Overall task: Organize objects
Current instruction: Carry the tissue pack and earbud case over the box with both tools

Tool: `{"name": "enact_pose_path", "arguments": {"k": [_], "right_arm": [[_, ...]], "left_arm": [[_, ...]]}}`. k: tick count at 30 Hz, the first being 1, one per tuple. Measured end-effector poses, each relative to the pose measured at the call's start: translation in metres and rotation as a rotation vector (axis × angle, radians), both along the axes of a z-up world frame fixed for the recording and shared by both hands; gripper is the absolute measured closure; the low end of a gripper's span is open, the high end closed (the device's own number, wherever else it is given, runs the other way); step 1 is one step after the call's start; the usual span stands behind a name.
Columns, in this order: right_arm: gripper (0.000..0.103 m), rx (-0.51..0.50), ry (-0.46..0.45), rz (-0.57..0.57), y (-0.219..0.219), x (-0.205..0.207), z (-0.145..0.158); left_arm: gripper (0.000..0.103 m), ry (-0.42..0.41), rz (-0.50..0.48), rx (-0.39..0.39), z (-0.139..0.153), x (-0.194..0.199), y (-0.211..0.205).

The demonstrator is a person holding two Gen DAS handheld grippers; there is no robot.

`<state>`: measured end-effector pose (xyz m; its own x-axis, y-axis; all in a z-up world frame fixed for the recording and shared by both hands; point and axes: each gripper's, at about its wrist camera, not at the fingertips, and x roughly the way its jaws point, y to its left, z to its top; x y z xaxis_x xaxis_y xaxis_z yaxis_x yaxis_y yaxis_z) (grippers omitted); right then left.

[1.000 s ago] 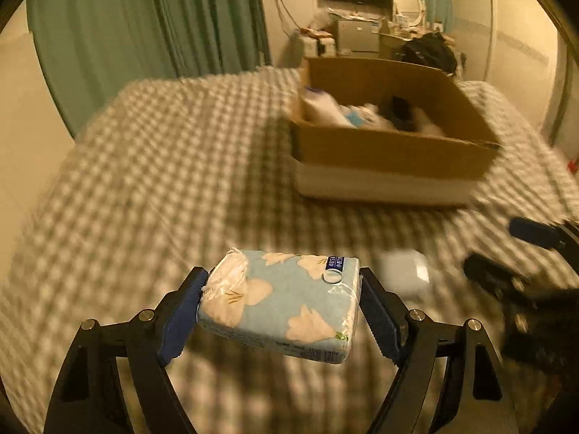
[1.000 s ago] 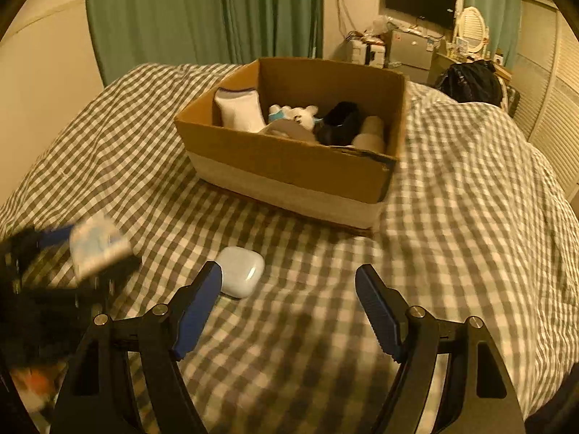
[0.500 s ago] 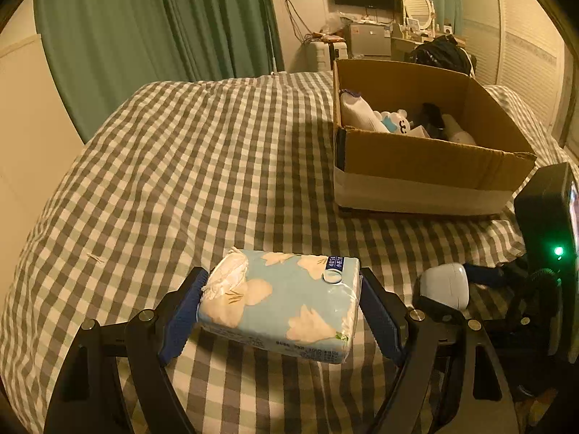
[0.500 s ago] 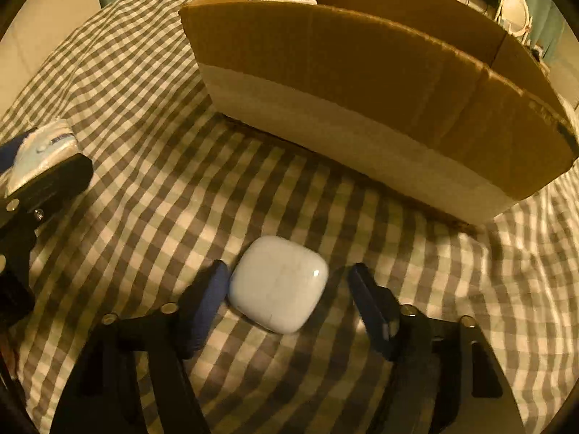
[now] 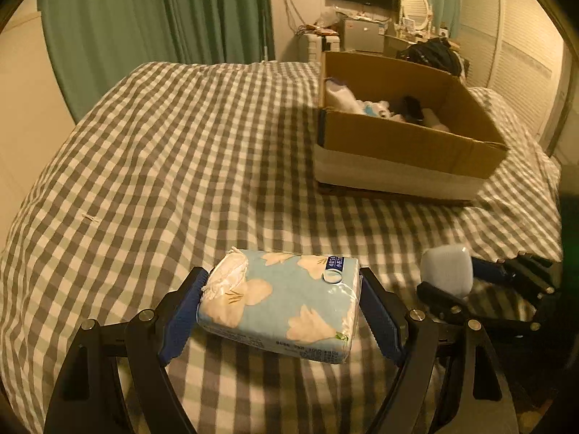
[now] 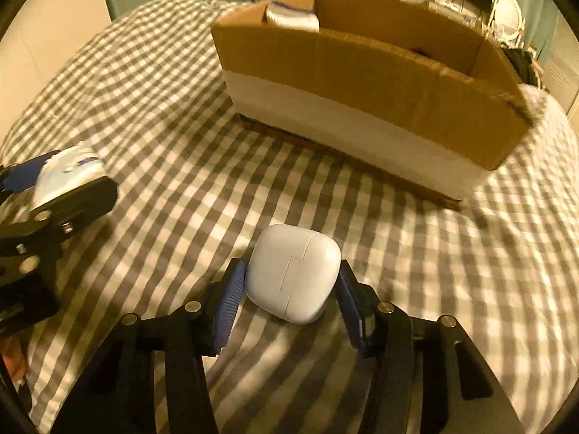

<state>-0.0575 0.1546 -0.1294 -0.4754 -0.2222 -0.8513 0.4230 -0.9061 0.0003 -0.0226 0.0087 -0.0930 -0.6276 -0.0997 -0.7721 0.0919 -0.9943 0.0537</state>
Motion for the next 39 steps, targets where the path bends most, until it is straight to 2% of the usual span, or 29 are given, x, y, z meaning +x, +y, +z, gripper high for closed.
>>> {"name": "enact_pose_path", "arguments": {"k": [8, 17, 24, 30, 35, 39], "right_arm": [[0.053, -0.049, 0.113, -0.063, 0.032, 0.026, 0.06], [0.053, -0.105, 0.296, -0.078, 0.046, 0.04, 0.144], [0.053, -0.164, 0.46, -0.027, 0.049, 0.043, 0.205], [0.053, -0.18, 0.524, -0.032, 0.056, 0.011, 0.234], [0.053, -0.207, 0.543, -0.051, 0.06, -0.031, 0.252], [0.053, -0.192, 0.564, -0.068, 0.055, -0.068, 0.258]], "left_arm": [[0.019, 0.03, -0.046, 0.015, 0.028, 0.017, 0.01], [0.019, 0.154, -0.113, 0.027, 0.097, 0.021, 0.028], [0.019, 0.259, -0.17, -0.014, 0.141, 0.002, 0.044], [0.019, 0.28, -0.129, -0.052, 0.159, -0.042, 0.05], [0.019, 0.303, -0.118, -0.032, 0.167, -0.087, 0.051], [0.019, 0.325, -0.117, -0.012, 0.167, -0.122, 0.059]]}}
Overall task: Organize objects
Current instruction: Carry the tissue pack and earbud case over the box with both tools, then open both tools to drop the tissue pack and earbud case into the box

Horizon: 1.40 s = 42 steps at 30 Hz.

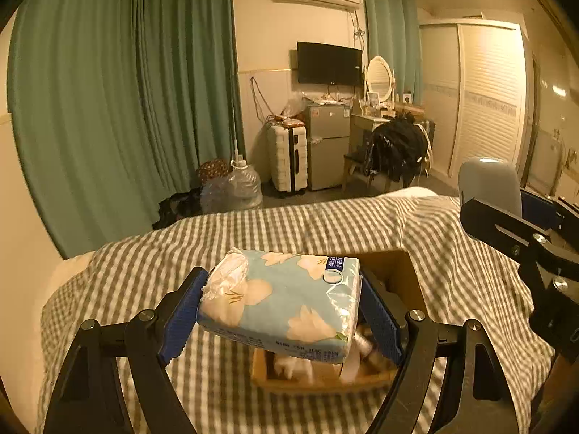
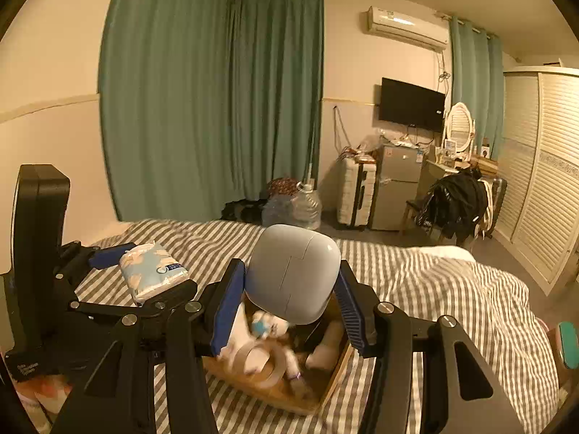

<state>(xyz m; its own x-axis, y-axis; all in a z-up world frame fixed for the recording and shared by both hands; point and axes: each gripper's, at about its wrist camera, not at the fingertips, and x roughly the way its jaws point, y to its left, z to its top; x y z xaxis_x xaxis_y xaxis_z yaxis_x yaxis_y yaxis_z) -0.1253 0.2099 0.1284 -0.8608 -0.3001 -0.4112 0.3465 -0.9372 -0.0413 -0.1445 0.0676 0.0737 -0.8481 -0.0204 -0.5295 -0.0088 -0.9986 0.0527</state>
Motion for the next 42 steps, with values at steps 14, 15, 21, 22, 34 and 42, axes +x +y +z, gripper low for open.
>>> {"name": "enact_pose_path", "arguments": {"k": [14, 15, 21, 22, 34, 42], "right_arm": [[0.053, -0.015, -0.096, -0.077, -0.004, -0.111, -0.07], [0.053, -0.009, -0.121, -0.08, -0.005, -0.119, -0.083], [0.053, 0.044, -0.21, -0.094, -0.004, -0.14, -0.127], [0.053, 0.043, -0.222, -0.095, -0.002, -0.142, -0.13], [0.052, 0.02, -0.305, -0.095, 0.012, -0.151, -0.152], [0.034, -0.008, -0.254, -0.103, 0.009, -0.138, -0.146]], "left_arm": [[0.019, -0.068, -0.096, 0.013, -0.092, -0.07, 0.01], [0.019, -0.086, -0.127, -0.002, -0.1, -0.073, 0.013], [0.019, -0.131, -0.146, -0.067, -0.119, -0.077, 0.023], [0.019, -0.134, -0.146, -0.061, -0.12, -0.077, 0.022], [0.016, -0.149, -0.132, -0.075, -0.132, -0.082, 0.031], [0.001, -0.142, -0.125, -0.061, -0.127, -0.08, 0.03]]}}
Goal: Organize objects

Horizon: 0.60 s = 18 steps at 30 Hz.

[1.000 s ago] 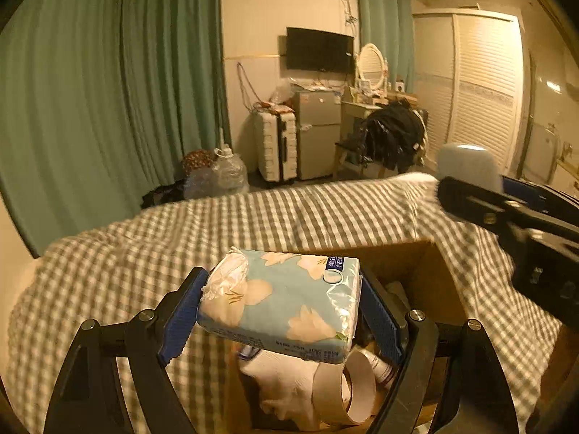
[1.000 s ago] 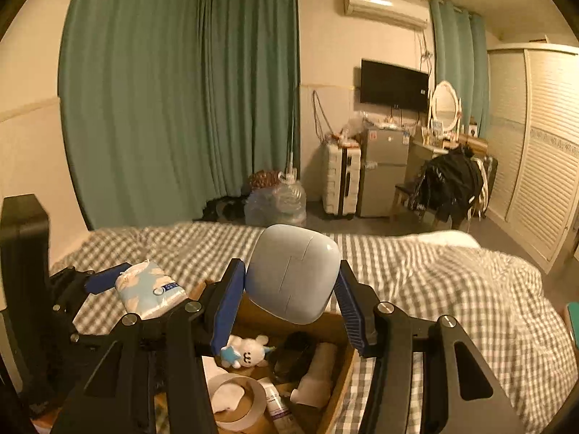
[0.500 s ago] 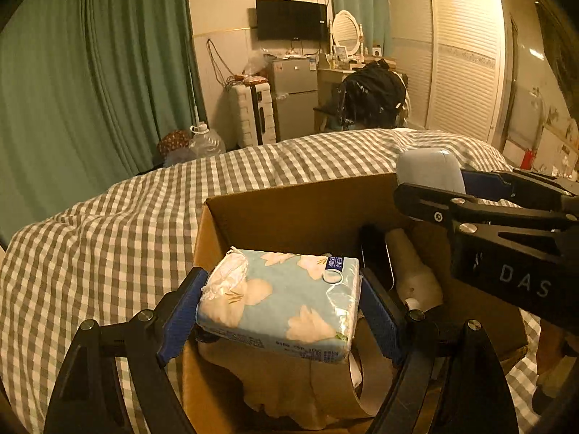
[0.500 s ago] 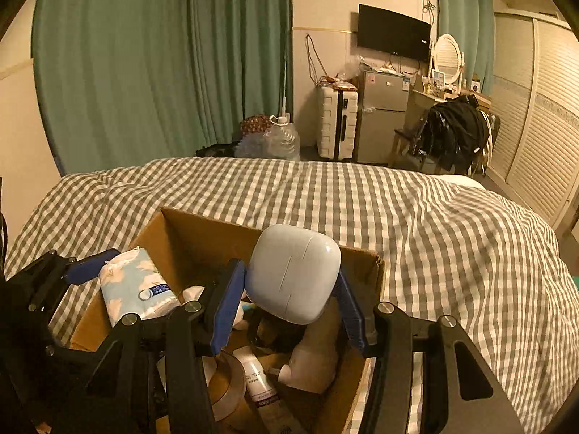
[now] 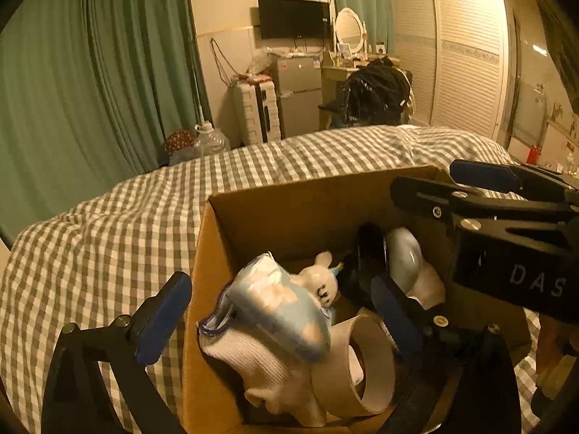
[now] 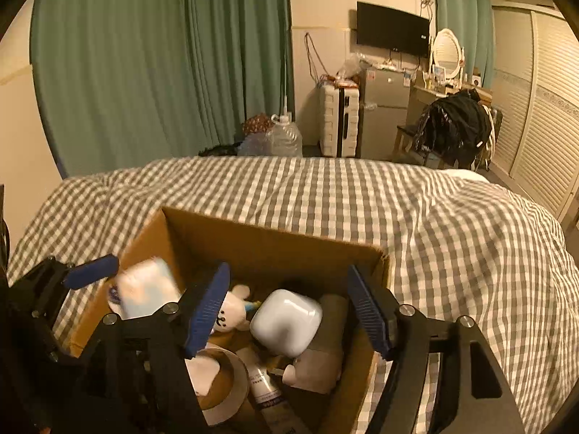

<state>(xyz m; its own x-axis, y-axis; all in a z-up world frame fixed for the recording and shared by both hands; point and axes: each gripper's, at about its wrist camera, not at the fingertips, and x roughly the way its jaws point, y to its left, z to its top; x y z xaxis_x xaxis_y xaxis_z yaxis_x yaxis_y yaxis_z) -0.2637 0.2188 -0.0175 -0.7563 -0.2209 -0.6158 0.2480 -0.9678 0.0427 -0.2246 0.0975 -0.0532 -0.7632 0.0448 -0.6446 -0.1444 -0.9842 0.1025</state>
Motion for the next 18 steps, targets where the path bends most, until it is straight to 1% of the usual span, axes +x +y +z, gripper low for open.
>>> {"name": "enact_pose_path", "arguments": {"k": [1, 4, 6, 8, 10, 13, 16, 18], "right_arm": [[0.033, -0.001, 0.005, -0.004, 0.001, 0.001, 0.002], [0.032, -0.006, 0.016, -0.02, 0.004, 0.001, 0.009], [0.032, -0.015, 0.021, -0.027, 0.006, 0.005, 0.015], [0.031, -0.03, 0.042, -0.034, 0.01, 0.013, 0.029], [0.029, -0.04, 0.072, -0.038, 0.015, 0.025, 0.044], [0.028, -0.03, 0.11, -0.045, 0.019, 0.044, 0.067], [0.028, -0.023, 0.156, -0.053, 0.023, 0.067, 0.093], [0.028, -0.031, 0.191, -0.053, 0.027, 0.084, 0.112]], "left_arm": [[0.001, 0.005, -0.006, 0.002, 0.001, 0.003, 0.0], [0.001, 0.01, -0.015, 0.016, 0.005, 0.011, -0.002], [0.001, 0.024, -0.005, 0.024, 0.014, 0.018, -0.004], [0.001, 0.043, 0.002, 0.041, 0.025, 0.026, -0.007], [0.001, 0.066, 0.013, 0.071, 0.041, 0.035, -0.01], [0.001, 0.102, 0.031, 0.107, 0.066, 0.052, -0.012], [0.001, 0.146, 0.044, 0.116, 0.091, 0.071, -0.011], [0.001, 0.189, 0.045, 0.11, 0.112, 0.088, -0.008]]}}
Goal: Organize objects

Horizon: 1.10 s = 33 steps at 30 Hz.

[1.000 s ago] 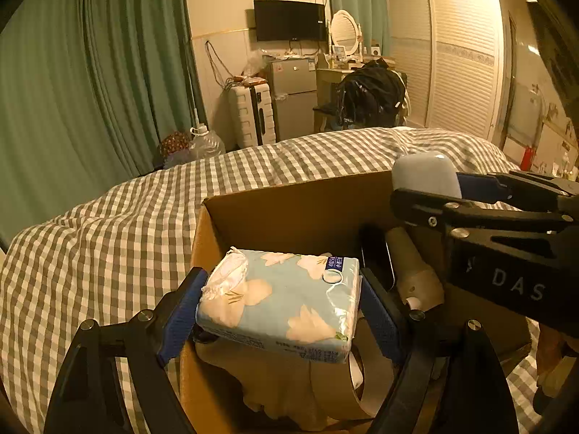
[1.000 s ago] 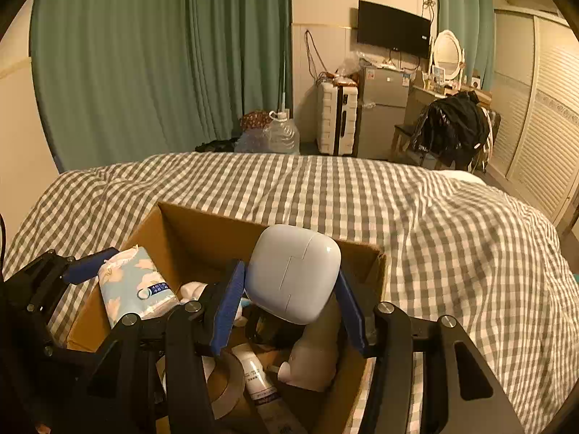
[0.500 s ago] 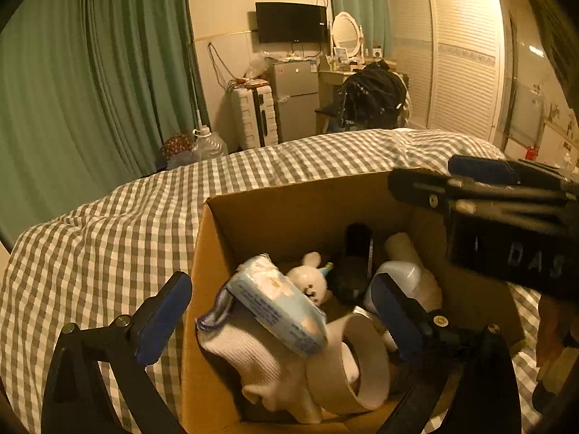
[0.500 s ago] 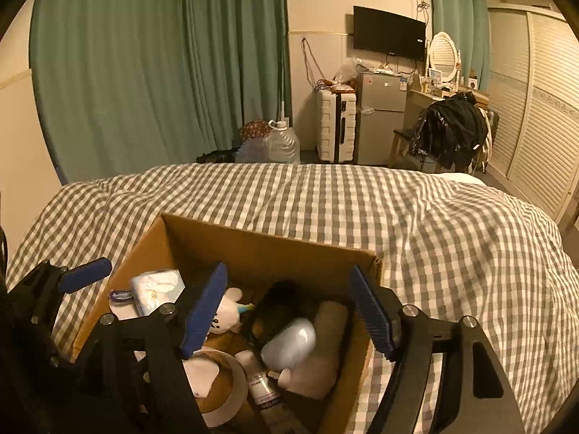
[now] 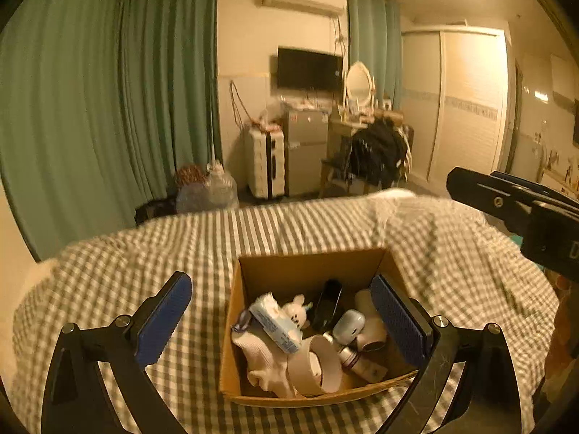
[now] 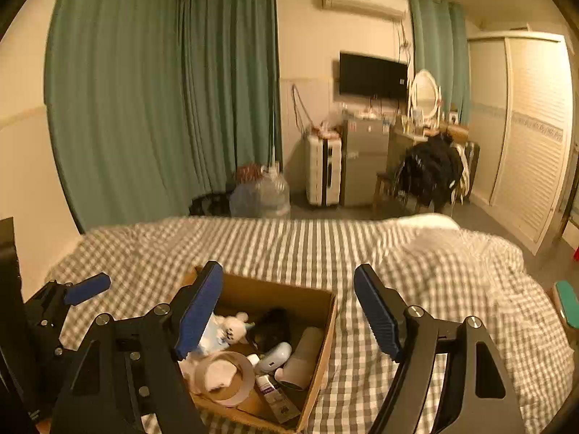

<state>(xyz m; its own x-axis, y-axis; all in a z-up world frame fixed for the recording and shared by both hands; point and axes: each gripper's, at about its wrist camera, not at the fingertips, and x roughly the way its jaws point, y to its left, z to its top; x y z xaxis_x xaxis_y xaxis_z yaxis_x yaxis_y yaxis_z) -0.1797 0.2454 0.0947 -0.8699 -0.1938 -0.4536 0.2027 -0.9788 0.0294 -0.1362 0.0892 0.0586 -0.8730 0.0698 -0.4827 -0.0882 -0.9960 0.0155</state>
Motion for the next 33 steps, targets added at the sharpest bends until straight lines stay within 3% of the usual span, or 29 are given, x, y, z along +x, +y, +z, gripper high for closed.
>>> {"name": "enact_pose_path", "arguments": {"k": [9, 16, 20, 26, 29, 33], "right_arm": [[0.023, 0.001, 0.173, -0.006, 0.009, 0.09, 0.086], [0.004, 0.006, 0.26, -0.031, 0.016, 0.145, 0.115], [0.002, 0.009, 0.273, -0.061, 0.019, 0.158, 0.094], [0.002, 0.054, 0.285, -0.12, 0.018, 0.15, 0.03], [0.002, 0.053, 0.277, -0.123, 0.015, 0.14, -0.002], [0.002, -0.027, 0.202, -0.121, 0.022, 0.122, -0.043]], "left_arm": [[0.0, 0.151, 0.011, -0.038, 0.076, 0.066, 0.005], [0.0, 0.21, 0.046, 0.033, 0.101, 0.108, -0.006], [0.0, 0.229, 0.087, 0.08, 0.088, 0.122, -0.021], [0.0, 0.248, 0.182, 0.099, 0.037, 0.133, -0.037], [0.0, 0.239, 0.195, 0.073, 0.003, 0.131, -0.036], [0.0, 0.174, 0.181, -0.005, -0.033, 0.114, -0.034]]}}
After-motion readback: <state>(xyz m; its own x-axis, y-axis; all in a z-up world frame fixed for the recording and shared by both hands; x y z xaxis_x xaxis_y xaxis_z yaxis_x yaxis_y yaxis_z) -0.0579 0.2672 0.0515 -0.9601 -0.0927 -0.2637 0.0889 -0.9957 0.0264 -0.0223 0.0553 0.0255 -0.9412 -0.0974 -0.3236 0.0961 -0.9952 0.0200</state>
